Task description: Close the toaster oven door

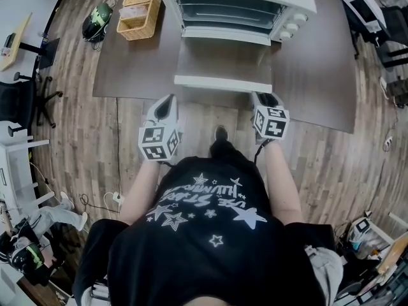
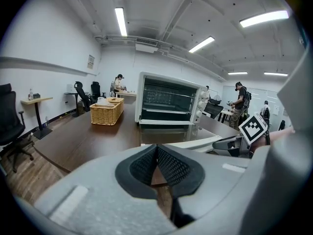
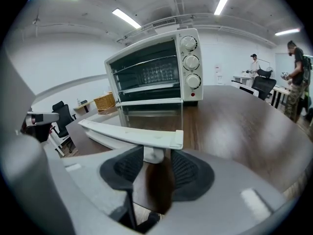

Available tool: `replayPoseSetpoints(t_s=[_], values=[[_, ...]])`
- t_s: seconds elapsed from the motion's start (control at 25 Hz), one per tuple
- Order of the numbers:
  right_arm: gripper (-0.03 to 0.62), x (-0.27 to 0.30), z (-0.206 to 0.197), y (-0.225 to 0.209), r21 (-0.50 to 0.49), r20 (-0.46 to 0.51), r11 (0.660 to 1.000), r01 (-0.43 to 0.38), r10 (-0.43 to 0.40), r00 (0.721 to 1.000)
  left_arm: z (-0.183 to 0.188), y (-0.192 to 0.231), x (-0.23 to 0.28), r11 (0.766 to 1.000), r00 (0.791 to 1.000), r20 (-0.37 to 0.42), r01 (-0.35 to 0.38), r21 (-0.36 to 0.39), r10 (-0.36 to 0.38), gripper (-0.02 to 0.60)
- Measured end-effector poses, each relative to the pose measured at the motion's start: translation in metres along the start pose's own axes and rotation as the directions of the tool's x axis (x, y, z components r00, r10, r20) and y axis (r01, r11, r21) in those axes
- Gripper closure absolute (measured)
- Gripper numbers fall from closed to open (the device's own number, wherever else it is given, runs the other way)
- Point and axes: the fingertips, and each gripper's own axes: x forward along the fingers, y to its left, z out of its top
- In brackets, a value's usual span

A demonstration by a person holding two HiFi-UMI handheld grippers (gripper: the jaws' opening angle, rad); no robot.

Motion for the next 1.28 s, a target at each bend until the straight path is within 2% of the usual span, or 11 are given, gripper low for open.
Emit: replayPoseSetpoints(t_s=[0.2, 0.4, 0.92, 1.28], values=[[0.475, 0.001, 0.001, -0.007, 0.021, -0.002, 0.999, 0.034, -0.034, 0.999, 0.000, 0.004, -0.001, 1.000, 1.000, 0.002, -0.011, -0.017, 0.011, 0.571], [0.503, 0.001, 0.002, -0.004, 0.033, 0.001, 0.999, 0.032, -0.032, 0.999, 0.000, 0.009, -0.001, 0.999, 1.000, 0.000, -0.017, -0.032, 0.017, 0.571], [0.513, -0.014, 0.021, -0.002, 0.059, 0.038, 0.997, 0.050, -0.052, 0.998, 0.009, 0.018, -0.005, 0.999, 1.000, 0.021, -0.017, -0.043, 0.018, 0.571], [0.514, -0.033, 0.050, 0.003, 0.070, 0.098, 0.996, 0.050, -0.057, 0.994, 0.020, 0.029, -0.008, 0.998, 0.999, 0.038, -0.020, -0.053, 0.022, 0.571]])
